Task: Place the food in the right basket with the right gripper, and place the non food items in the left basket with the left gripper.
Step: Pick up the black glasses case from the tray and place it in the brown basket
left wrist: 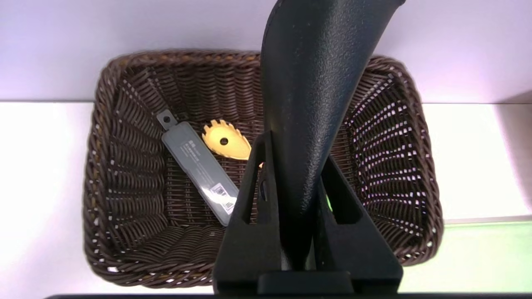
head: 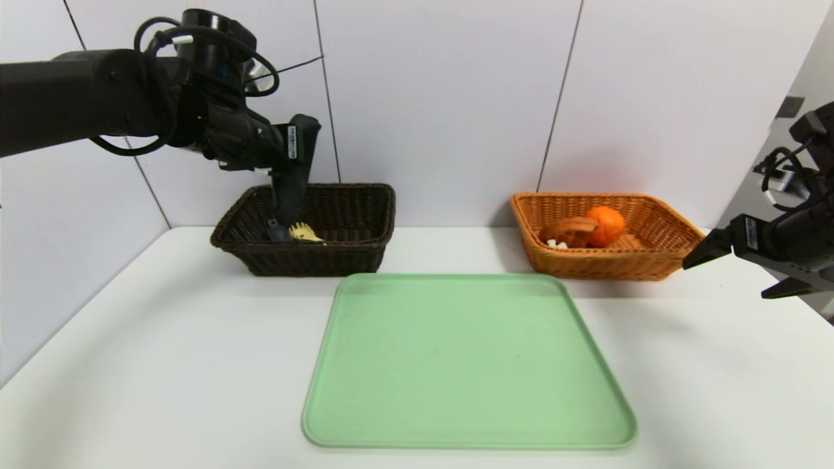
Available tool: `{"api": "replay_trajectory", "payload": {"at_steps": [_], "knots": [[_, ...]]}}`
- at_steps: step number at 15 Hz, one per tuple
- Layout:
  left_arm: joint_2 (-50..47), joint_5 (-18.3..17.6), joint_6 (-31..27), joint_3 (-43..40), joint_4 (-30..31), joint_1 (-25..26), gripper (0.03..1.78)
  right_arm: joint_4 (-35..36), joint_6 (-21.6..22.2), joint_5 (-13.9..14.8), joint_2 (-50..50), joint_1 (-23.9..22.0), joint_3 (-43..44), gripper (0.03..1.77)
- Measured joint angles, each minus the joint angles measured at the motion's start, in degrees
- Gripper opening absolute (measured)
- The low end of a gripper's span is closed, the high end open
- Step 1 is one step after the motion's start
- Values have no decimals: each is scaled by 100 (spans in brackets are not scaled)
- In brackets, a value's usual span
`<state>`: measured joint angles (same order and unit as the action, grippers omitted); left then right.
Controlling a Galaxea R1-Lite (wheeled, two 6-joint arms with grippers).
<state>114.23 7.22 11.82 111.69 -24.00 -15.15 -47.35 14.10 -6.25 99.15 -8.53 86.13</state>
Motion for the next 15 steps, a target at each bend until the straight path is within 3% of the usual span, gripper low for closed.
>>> {"api": "replay_trajectory", "payload": {"at_steps": [4,14,15], "knots": [[449,258,182,22,501,5,26,6,-11,-11,-4,0,12,171],[1053,282,77,74,1025,0,27,-2,-20,-20,-24,20,-7,171],[1067,278,74,88,1050,-2,45,-2,-20,-18,-28,29,-7,171]]}}
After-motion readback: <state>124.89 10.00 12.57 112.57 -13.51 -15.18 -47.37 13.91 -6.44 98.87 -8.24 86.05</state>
